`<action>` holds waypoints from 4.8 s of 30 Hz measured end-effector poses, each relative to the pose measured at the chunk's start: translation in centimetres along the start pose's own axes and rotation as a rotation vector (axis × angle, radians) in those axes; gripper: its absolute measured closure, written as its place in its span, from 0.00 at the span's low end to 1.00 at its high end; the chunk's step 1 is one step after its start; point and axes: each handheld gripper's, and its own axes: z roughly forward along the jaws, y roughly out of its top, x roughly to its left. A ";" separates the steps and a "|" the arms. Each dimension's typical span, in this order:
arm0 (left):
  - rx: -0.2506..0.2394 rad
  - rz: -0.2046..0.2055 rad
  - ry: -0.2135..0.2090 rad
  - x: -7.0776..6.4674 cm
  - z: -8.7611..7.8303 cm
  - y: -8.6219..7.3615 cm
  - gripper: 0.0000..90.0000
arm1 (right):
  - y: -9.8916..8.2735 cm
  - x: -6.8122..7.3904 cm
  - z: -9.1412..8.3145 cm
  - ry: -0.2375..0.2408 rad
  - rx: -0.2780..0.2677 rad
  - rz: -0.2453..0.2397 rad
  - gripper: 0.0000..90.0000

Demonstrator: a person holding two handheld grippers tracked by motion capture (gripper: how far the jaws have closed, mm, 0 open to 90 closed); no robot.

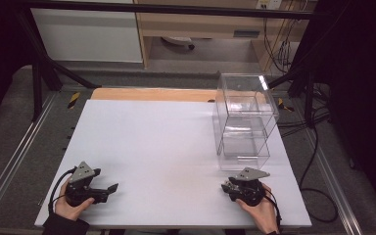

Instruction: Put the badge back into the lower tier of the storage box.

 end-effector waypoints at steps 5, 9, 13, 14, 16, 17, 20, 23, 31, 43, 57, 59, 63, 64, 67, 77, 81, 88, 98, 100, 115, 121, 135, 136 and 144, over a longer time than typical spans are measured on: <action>0.002 0.000 -0.001 0.0 0.0 0.0 0.11 | 0.0 0.0 -0.1 -0.001 0.001 0.000 0.64; 0.003 0.000 -0.001 0.0 0.0 0.0 0.11 | 0.1 0.0 -0.2 -0.001 -0.008 -0.001 0.64; 0.001 0.001 -0.001 0.0 0.0 0.0 0.11 | 0.2 0.0 -0.4 0.000 -0.013 -0.003 0.64; 0.001 0.001 -0.001 0.0 0.0 0.0 0.11 | 0.2 0.0 -0.5 0.000 -0.017 -0.003 0.64; 0.001 0.000 -0.001 0.0 0.0 0.0 0.11 | 0.3 0.1 -0.6 0.003 -0.022 -0.007 0.64; 0.002 0.000 -0.001 0.0 0.0 0.0 0.11 | 0.3 0.1 -0.6 0.003 -0.024 -0.008 0.64; 0.002 0.000 -0.001 0.0 0.0 0.0 0.11 | 0.4 0.1 -0.7 0.001 -0.029 -0.010 0.64; 0.002 0.000 -0.001 0.0 0.0 0.0 0.11 | 0.5 0.1 -0.9 0.004 -0.035 -0.010 0.64; 0.003 0.000 -0.001 0.0 0.1 0.0 0.11 | 0.8 0.1 -1.2 0.010 -0.047 -0.013 0.64; 0.006 -0.003 0.000 0.0 0.2 0.0 0.11 | 0.9 -0.3 -2.4 0.008 -0.077 -0.003 0.64; 0.007 -0.003 0.002 0.0 0.2 0.0 0.11 | 1.4 -0.5 -3.7 0.008 -0.117 0.001 0.64; 0.007 -0.004 0.002 0.1 0.2 0.0 0.11 | 1.5 -0.5 -3.9 0.008 -0.124 -0.002 0.64; 0.007 -0.004 0.003 0.1 0.2 0.0 0.11 | 1.6 -0.5 -4.3 0.007 -0.133 -0.002 0.64; 0.007 -0.004 0.003 0.1 0.2 0.0 0.11 | 1.7 -0.5 -4.4 0.006 -0.136 0.000 0.64; 0.007 -0.005 0.002 0.1 0.2 0.0 0.11 | 1.8 -0.6 -4.6 0.007 -0.142 -0.002 0.64; 0.004 -0.003 0.003 0.1 0.2 0.0 0.11 | 2.4 -0.5 -5.5 -0.001 -0.167 -0.005 0.64; 0.003 -0.003 0.002 0.1 0.1 0.0 0.11 | 2.7 -0.6 -5.7 -0.005 -0.175 -0.006 0.64; 0.003 -0.001 0.003 0.1 0.1 0.0 0.11 | 3.2 -0.5 -6.1 -0.004 -0.193 -0.006 0.64; 0.002 -0.002 0.004 0.1 0.1 0.0 0.11 | 3.9 -0.6 -6.7 -0.010 -0.215 -0.007 0.64; 0.002 -0.002 0.004 0.1 0.1 0.0 0.11 | 4.0 -0.6 -6.9 -0.015 -0.220 -0.009 0.64; 0.005 0.002 0.004 0.1 0.2 0.0 0.11 | 5.0 -0.6 -8.2 -0.032 -0.251 0.000 0.64; 0.003 0.002 0.005 0.2 0.1 0.0 0.11 | 5.7 -0.7 -8.3 -0.040 -0.263 -0.001 0.64; 0.005 0.002 0.007 0.1 0.1 0.0 0.11 | 7.1 -1.8 -8.8 -0.062 -0.286 0.012 0.64; 0.004 0.002 0.007 0.1 0.1 0.0 0.11 | 7.2 -1.8 -8.8 -0.062 -0.286 0.015 0.64; 0.004 0.002 0.007 0.2 0.1 0.0 0.11 | 8.1 -2.6 -8.9 -0.080 -0.289 0.020 0.64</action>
